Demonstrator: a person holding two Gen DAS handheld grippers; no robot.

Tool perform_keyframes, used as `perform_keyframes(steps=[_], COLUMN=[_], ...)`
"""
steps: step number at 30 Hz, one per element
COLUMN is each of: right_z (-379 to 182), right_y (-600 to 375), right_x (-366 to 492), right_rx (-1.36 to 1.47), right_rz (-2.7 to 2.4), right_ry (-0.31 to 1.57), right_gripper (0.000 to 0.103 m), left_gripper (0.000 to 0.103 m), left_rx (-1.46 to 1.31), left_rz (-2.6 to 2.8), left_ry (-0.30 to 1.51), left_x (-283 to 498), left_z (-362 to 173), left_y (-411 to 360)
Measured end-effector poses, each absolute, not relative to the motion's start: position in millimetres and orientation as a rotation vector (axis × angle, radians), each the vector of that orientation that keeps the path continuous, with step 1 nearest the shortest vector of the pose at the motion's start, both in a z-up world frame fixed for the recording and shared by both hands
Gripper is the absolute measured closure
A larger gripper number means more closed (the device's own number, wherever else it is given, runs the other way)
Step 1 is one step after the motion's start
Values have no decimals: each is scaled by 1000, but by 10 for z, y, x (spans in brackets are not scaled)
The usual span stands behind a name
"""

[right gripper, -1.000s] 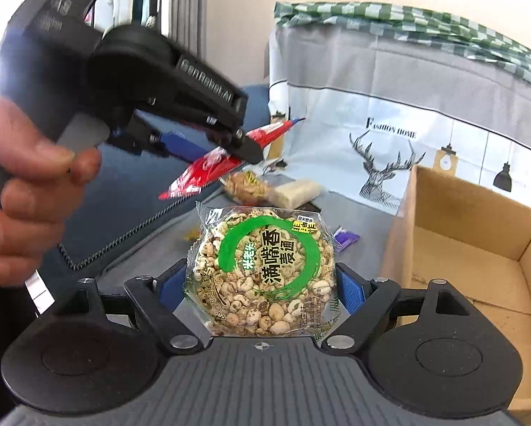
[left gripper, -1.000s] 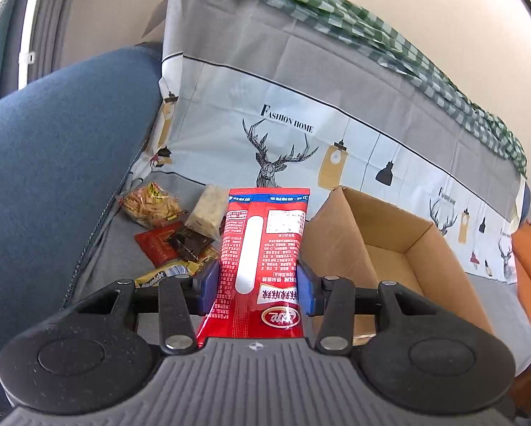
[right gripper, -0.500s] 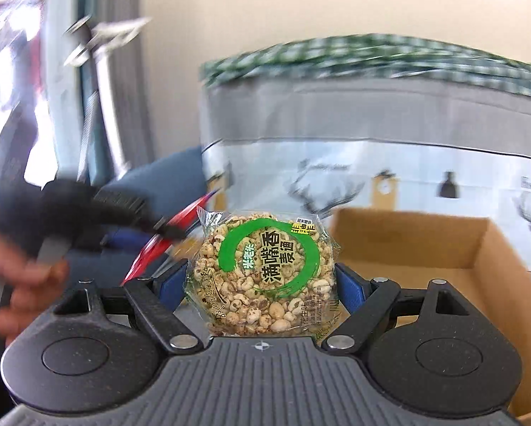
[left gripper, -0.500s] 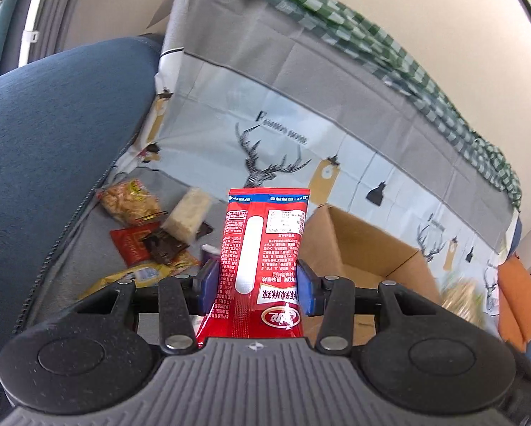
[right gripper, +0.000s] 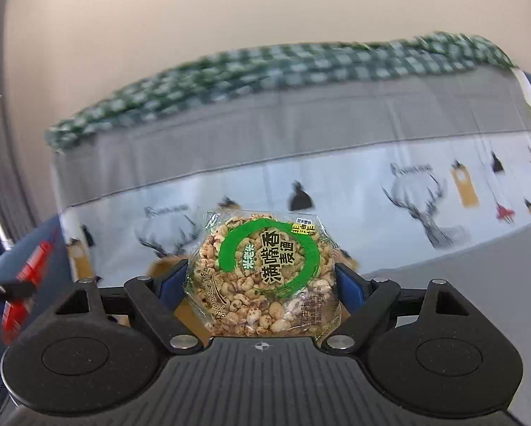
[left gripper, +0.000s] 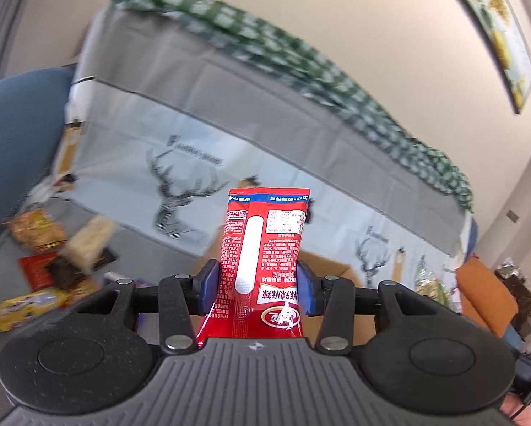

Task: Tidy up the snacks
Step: 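Lift the red wafer pack with the left gripper while the right gripper carries the nut cake toward the box, then open both grippers over the box, dropping the wafer pack and nut cake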

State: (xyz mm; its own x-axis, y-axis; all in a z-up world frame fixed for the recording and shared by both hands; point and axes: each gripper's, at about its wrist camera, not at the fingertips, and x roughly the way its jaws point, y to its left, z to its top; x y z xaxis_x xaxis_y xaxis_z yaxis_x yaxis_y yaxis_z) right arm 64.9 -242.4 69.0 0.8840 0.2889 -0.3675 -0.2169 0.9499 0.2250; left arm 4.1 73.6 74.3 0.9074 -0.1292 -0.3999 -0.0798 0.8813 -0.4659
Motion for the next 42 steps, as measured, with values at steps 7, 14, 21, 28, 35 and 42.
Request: perform_keyframes(steps=[7,14,21,28,35,42], right_z=[607,519,532,547,550,556], right_y=[-2587,-2637,-2560,-2438,-2464,-2457], right_x=[685,745,764,733,724,732], right_rx=[147,117,102,64,59,58], right_rz=[228,198,205,235,235,235], right_ry=[407,441,433,421,421,425], right_gripper=[18,18,18,17,17,17], left_gripper=[53,53,53,53,53,53], left_rx=[-496,-506,-534,-513,-510,-510], left_rz=[-106,-148,-129,-138,-141,-143], left_ry=[416,466,508,500,503,501], left_x=[577,756,854,821,804,819], left_z=[862,691,570,596,590,593], left_y=[243,94,107,71,54,54])
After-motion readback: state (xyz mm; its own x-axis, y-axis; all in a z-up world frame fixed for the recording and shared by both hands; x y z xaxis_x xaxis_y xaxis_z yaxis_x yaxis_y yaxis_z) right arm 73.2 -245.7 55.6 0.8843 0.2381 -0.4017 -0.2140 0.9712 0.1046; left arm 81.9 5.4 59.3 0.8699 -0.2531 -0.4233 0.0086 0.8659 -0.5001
